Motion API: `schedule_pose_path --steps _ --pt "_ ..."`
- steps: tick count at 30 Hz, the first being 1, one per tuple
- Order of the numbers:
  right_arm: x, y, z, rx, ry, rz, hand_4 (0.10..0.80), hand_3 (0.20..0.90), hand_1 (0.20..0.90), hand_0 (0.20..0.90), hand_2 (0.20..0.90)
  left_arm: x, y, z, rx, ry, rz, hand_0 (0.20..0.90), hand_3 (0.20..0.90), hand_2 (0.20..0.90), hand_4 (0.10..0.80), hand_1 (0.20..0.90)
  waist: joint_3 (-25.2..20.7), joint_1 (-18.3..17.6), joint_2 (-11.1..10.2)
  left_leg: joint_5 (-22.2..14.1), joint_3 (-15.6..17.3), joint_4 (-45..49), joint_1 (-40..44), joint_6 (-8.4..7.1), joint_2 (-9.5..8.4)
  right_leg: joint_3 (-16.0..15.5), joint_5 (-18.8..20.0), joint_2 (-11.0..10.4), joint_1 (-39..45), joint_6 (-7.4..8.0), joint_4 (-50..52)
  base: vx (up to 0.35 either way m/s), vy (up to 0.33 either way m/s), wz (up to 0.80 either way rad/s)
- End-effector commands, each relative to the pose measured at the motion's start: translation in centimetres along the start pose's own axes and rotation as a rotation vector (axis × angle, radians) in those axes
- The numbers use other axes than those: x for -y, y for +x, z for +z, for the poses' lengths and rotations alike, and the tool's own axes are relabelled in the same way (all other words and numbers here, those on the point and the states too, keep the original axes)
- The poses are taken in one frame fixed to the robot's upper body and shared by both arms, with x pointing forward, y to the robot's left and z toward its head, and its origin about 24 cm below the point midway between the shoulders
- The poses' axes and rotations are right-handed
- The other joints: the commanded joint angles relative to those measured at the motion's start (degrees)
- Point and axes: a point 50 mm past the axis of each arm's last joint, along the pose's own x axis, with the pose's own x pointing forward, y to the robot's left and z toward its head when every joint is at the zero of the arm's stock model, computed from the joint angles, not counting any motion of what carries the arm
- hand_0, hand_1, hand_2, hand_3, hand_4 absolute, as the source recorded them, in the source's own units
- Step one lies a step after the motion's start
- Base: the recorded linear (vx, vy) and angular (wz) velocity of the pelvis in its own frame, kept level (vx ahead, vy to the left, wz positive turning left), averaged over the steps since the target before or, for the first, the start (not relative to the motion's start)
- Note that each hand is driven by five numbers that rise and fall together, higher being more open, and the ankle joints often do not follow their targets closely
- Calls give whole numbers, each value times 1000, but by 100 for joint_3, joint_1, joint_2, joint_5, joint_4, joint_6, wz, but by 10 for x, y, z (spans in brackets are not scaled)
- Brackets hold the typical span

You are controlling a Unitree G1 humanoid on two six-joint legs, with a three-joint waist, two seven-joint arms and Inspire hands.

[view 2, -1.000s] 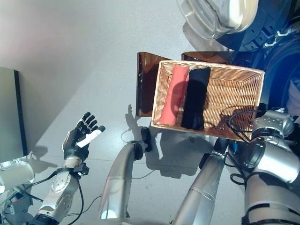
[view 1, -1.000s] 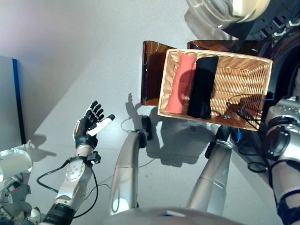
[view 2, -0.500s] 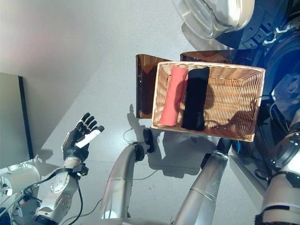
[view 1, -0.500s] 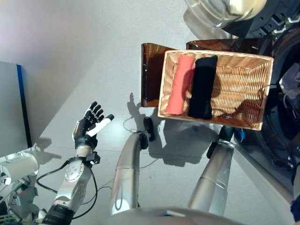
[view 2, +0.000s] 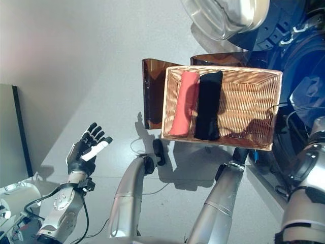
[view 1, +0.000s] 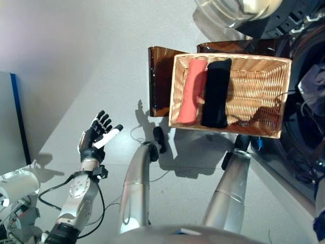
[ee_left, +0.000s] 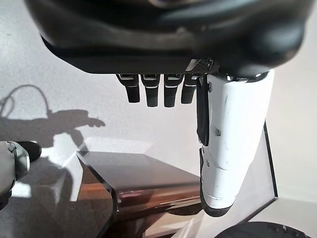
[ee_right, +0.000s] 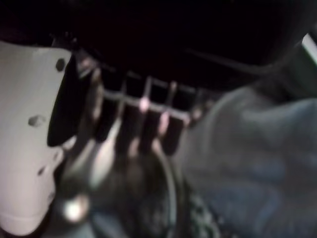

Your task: Pick up the clothes and place them into the washing machine

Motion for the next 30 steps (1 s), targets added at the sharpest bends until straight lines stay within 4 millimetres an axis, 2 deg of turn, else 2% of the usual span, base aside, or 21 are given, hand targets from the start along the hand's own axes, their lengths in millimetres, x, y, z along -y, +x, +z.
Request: schedule_pose_path --steps 1,5,16,30 --pt "-6 6 21 311 -437 243 800 900 900 900 900 -27 -9 30 171 51 69 900 900 900 800 900 -230 9 50 246 -267 -756 336 -525 173 86 4 186 -70 -411 138 0 0 0" --pt "-2 8 11 375 -704 283 800 900 900 900 900 -25 -9 31 182 84 38 900 900 900 800 900 -189 66 51 260 -248 -765 350 -531 184 62 22 179 -57 -414 116 -5 -9 0" --pt "3 0 -16 406 -986 386 800 900 900 900 900 -24 -6 34 206 94 30 900 900 900 800 900 -109 139 109 301 -192 -729 284 -506 174 135 71 183 -207 -428 180 0 0 0" --pt "8 -1 -27 401 -1134 428 800 900 900 900 900 -26 -7 40 230 109 26 900 900 900 800 900 -153 266 254 265 -94 -434 59 -517 48 401 -41 103 -562 -480 587 -4 2 2"
